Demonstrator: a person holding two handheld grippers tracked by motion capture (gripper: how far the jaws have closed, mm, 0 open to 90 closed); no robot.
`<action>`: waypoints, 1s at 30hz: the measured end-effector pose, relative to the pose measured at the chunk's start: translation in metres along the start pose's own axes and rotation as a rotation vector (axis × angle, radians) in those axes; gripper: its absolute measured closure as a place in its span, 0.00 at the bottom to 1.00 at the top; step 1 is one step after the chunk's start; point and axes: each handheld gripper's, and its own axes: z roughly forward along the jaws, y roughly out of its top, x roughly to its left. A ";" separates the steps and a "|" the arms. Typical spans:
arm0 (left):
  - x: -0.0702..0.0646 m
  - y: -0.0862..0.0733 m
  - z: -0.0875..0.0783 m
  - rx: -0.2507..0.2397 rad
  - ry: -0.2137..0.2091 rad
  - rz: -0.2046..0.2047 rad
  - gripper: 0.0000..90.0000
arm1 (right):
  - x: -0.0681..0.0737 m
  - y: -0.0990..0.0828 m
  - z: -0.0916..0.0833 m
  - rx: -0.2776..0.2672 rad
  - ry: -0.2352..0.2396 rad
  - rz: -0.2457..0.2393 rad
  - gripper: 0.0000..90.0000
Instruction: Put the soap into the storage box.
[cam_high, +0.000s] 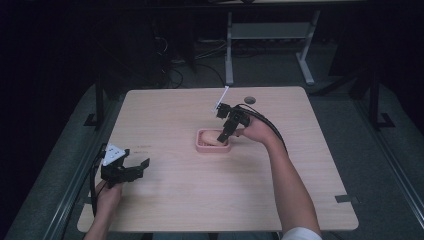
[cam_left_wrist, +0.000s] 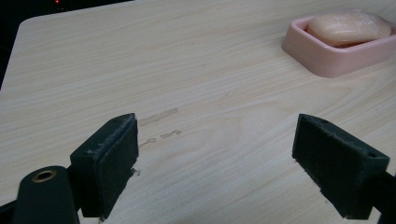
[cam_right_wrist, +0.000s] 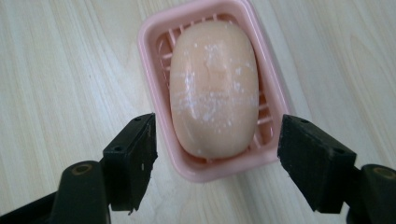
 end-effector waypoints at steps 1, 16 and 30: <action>0.000 0.000 0.000 -0.003 -0.001 -0.005 0.16 | 0.000 -0.002 -0.001 0.000 -0.004 -0.001 0.31; -0.001 0.000 0.000 -0.001 -0.004 -0.005 0.16 | 0.005 -0.018 -0.006 0.005 -0.015 0.010 0.31; -0.002 0.000 0.001 0.000 -0.004 -0.002 0.16 | 0.010 -0.044 -0.012 -0.011 -0.013 0.033 0.31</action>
